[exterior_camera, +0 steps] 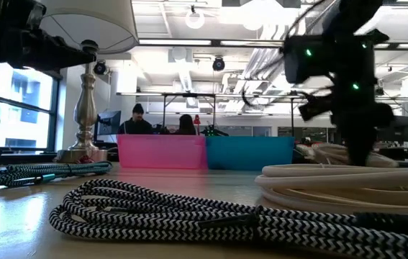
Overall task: Pick & Place USB Port
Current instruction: Put the top light brown hdmi cable into the pink bin
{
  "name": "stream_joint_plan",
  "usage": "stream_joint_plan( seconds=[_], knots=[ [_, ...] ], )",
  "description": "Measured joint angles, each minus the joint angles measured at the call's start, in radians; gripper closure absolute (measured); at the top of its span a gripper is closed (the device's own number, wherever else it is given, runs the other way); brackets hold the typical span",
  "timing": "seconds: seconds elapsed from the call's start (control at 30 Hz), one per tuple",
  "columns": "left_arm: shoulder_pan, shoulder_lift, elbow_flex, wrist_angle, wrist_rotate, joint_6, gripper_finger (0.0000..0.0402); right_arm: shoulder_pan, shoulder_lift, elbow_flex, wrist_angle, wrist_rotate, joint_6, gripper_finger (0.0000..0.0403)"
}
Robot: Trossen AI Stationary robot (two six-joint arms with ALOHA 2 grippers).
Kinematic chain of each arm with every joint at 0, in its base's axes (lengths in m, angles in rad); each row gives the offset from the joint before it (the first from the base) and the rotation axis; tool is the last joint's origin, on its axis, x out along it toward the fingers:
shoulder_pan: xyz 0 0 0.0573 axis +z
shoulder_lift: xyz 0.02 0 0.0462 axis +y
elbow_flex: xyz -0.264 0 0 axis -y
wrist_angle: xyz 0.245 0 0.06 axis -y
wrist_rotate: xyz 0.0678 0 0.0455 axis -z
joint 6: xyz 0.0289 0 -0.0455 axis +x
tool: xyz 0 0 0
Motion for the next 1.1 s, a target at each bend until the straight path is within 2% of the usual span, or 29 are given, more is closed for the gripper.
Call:
stream_joint_plan(
  seconds=[0.17, 0.5, 0.63, 0.8, 1.0, 1.1],
  knots=[
    [0.0, 0.0, -0.04, 0.117, 0.0, -0.035, 0.0279, 0.056, -0.001, 0.124, -0.082, 0.062, 0.0, 0.037],
    [0.0, 0.0, -0.043, 0.115, 0.017, -0.007, 0.0279, 0.262, -0.004, 0.504, -0.407, 0.234, 0.13, 0.037],
    [0.0, 0.001, -0.043, 0.129, 0.095, 0.005, 0.0279, 0.34, -0.005, 0.636, -0.391, 0.332, 0.108, 0.037],
    [-0.001, 0.001, -0.043, 0.263, 0.32, -0.034, 0.0279, 0.399, -0.006, 0.719, -0.323, 0.447, 0.009, 0.037],
    [0.0, 0.014, -0.043, 0.292, 0.291, -0.013, 0.0276, 0.416, -0.006, 0.702, -0.207, 0.46, -0.097, 0.037],
    [0.0, 0.062, -0.043, 0.329, 0.274, -0.008, 0.0258, 0.412, -0.006, 0.677, -0.135, 0.442, -0.154, 0.037]
  ],
)
